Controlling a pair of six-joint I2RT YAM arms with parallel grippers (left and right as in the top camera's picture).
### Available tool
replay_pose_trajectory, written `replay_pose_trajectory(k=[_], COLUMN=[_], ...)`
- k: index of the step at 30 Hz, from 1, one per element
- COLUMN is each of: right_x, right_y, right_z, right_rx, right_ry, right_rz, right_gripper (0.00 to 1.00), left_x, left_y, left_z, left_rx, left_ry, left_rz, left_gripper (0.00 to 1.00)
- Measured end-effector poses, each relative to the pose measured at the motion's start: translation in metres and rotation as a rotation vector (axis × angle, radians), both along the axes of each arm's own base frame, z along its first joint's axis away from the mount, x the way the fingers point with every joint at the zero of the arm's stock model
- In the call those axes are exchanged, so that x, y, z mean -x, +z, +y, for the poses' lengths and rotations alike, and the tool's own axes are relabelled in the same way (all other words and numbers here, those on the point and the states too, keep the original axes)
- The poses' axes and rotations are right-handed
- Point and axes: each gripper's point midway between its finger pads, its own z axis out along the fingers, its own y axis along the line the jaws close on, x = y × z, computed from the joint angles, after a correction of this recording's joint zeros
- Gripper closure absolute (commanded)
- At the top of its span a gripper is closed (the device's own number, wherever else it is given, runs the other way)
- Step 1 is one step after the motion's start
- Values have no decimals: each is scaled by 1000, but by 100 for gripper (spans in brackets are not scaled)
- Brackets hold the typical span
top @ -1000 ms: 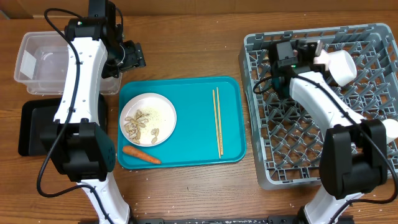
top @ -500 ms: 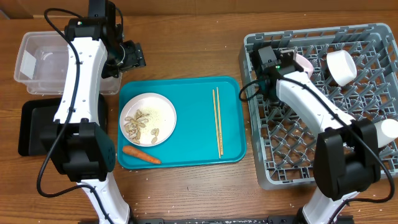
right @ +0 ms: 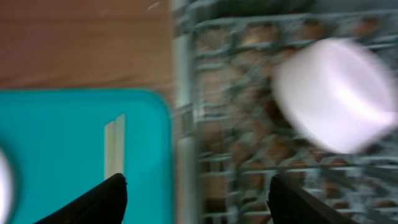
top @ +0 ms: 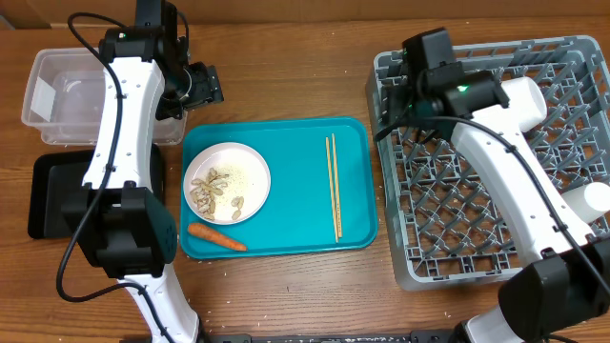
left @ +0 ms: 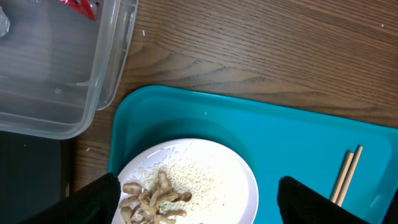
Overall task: Sort waste into correct bins and load items into the dishwasher
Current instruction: 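Reach the right gripper down to the wooden chopsticks and grasp one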
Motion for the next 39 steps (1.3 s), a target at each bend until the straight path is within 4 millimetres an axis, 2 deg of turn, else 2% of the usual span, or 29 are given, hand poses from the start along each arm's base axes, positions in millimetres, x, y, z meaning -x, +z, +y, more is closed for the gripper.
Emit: replay_pose_trajectory(k=[4, 7, 10, 14, 18, 26, 30, 35, 39], right_x=[17, 33, 47, 48, 44, 48, 50, 61, 73], right_y=[-17, -44, -75, -104, -125, -166, -173, -174, -176], right_z=[47, 84, 112, 136, 145, 142, 141, 142, 139], right_rx=[-59, -64, -55, -54, -55, -24, -16, -14, 5], right_ry=[129, 225, 296, 335, 331, 311, 309, 314, 280], right_rz=[68, 144, 212, 235, 249, 331, 350, 389, 436], right_gripper=[24, 24, 25, 26, 27, 27, 27, 53, 63], left_x=[0, 0, 0, 0, 0, 0, 0, 0, 0], left_y=[0, 0, 0, 0, 0, 0, 0, 0, 0], left_z=[0, 0, 0, 0, 0, 0, 0, 0, 0], left_rx=[0, 0, 0, 0, 0, 0, 0, 0, 0], left_ry=[0, 0, 0, 0, 0, 0, 0, 0, 0], left_rz=[0, 0, 0, 0, 1, 1, 1, 0, 1], left_gripper=[17, 17, 17, 17, 17, 16, 16, 16, 16])
